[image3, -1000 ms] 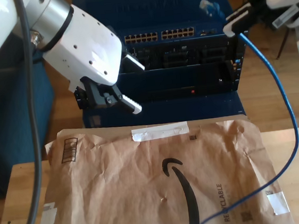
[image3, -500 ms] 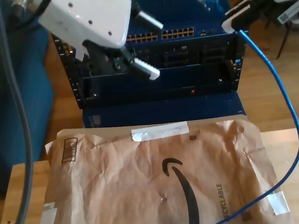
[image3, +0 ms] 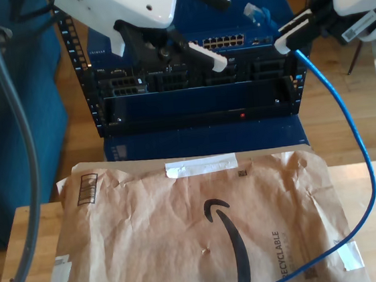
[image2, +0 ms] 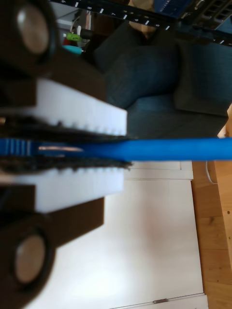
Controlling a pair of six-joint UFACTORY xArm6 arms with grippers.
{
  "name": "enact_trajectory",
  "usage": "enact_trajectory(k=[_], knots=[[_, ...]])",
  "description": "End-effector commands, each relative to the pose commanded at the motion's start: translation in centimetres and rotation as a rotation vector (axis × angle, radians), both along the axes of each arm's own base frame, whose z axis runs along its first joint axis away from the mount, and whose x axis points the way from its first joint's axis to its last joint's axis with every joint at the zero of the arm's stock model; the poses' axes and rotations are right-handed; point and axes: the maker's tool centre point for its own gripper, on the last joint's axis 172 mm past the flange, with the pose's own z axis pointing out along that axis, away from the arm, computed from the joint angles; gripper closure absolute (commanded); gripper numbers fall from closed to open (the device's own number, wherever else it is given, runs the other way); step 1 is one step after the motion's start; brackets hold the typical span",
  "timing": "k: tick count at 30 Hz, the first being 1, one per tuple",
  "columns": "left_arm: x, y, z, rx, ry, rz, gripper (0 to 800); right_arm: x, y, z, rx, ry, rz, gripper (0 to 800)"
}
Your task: Grab the cable and plug it in
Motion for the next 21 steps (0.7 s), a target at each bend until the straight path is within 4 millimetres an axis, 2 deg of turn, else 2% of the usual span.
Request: enact_trajectory(k=[14,21], knots=[[0.5,0.3,0.1,-0.005,0.069,0.048,25,0.9,0.2,0.0,0.003,-0.013,-0.004,796],[0.3,0.3,0.1,-0.002,0.071,0.042,25,2.6,3.8,-1.2,0.004,-0.016,0.052,796]])
